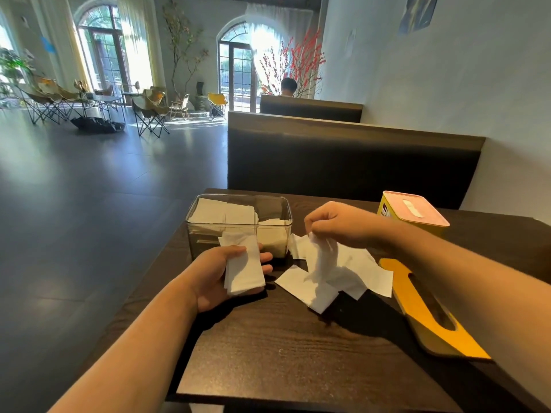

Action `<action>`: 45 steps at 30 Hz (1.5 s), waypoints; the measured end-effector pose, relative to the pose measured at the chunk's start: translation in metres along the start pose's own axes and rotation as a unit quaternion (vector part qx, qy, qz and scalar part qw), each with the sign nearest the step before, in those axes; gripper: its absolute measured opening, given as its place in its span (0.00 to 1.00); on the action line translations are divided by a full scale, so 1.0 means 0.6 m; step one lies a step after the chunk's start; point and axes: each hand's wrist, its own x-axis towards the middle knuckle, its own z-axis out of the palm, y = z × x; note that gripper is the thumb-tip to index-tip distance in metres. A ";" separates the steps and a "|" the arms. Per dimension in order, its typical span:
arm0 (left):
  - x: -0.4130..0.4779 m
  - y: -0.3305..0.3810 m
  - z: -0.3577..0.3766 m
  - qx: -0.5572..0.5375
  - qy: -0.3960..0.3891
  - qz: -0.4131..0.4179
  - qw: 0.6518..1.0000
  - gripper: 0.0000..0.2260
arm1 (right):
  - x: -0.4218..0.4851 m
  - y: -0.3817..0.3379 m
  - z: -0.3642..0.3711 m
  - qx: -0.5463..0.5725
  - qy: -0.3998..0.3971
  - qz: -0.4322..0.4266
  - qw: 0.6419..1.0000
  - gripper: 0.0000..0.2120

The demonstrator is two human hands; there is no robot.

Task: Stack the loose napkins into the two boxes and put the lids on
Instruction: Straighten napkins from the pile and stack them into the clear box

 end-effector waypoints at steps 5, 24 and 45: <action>-0.002 0.002 0.002 0.001 0.002 0.004 1.000 0.14 | 0.020 -0.025 0.021 -0.154 -0.154 0.009 0.976 0.13; 0.002 -0.002 0.004 0.002 0.004 0.006 1.000 0.14 | 0.050 0.021 0.103 -0.259 -0.133 -0.034 0.956 0.17; -0.007 -0.014 0.022 0.029 0.014 0.019 0.999 0.12 | 0.021 -0.047 0.040 -0.048 -0.098 -0.046 0.993 0.05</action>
